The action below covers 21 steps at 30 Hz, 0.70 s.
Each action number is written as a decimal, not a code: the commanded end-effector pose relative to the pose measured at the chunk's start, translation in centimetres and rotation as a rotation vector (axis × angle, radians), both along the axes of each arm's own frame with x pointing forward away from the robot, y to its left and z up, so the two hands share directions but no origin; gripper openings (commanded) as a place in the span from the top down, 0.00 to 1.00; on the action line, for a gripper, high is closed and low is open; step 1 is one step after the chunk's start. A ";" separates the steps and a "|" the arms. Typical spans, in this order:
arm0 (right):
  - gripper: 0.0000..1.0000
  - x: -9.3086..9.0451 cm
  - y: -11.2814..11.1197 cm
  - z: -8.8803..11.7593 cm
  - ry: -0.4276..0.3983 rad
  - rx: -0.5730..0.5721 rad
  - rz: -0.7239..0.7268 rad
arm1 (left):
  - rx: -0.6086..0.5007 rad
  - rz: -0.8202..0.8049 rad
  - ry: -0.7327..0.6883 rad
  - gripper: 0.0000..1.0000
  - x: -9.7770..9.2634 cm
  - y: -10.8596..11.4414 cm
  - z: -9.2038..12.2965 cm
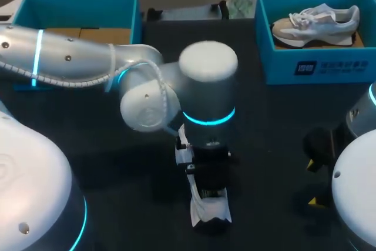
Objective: Take the shoe out of the shoebox, open the shoe tongue, remove and reinsert the insole, then place the shoe into the shoebox
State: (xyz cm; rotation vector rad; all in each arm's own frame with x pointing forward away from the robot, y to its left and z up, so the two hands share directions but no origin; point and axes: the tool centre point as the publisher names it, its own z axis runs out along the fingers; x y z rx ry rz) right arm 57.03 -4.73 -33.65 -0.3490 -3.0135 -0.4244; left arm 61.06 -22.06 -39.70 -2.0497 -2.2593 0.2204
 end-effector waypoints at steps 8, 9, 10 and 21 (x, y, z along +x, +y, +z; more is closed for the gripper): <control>0.00 -0.2 -0.1 0.2 -0.003 0.001 0.000 | -0.094 0.011 0.207 1.00 -2.1 -1.2 2.9; 0.00 -0.2 -0.1 0.2 -0.003 0.001 0.000 | -0.095 0.007 0.207 1.00 -2.6 -1.4 3.0; 0.00 -0.2 -0.1 0.2 -0.003 0.001 0.000 | -0.100 0.003 0.214 1.00 -3.0 -1.5 3.0; 0.00 -0.2 -0.1 0.2 -0.003 0.001 0.000 | -0.087 -0.021 0.285 1.00 -6.2 -2.2 2.2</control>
